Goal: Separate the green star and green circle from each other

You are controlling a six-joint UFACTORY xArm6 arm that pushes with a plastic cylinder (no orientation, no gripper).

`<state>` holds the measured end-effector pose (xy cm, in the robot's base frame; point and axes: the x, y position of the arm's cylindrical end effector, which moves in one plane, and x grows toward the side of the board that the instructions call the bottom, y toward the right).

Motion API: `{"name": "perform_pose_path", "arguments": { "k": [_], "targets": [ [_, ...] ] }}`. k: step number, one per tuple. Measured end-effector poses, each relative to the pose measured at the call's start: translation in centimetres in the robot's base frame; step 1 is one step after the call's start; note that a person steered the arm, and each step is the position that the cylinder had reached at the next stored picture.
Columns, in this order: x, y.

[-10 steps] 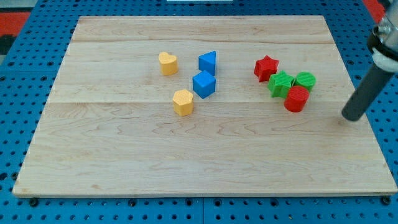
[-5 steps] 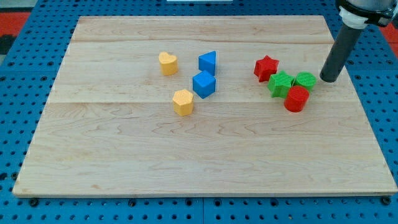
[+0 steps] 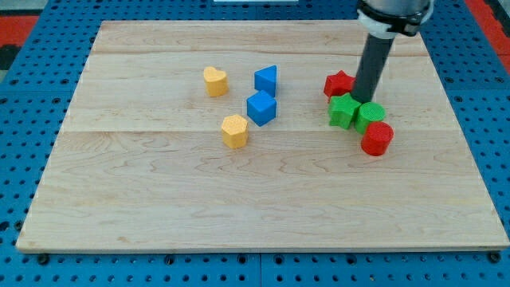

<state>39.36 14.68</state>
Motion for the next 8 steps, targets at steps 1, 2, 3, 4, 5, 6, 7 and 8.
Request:
{"name": "perform_pose_path", "arguments": {
  "k": [1, 2, 3, 4, 5, 6, 7, 8],
  "targets": [
    [1.4, -0.2],
    [3.5, 2.1],
    [4.5, 3.9],
    [4.5, 3.8],
    [4.6, 1.8],
    [4.7, 0.4],
    [5.3, -0.6],
    [7.1, -1.9]
  ]
}}
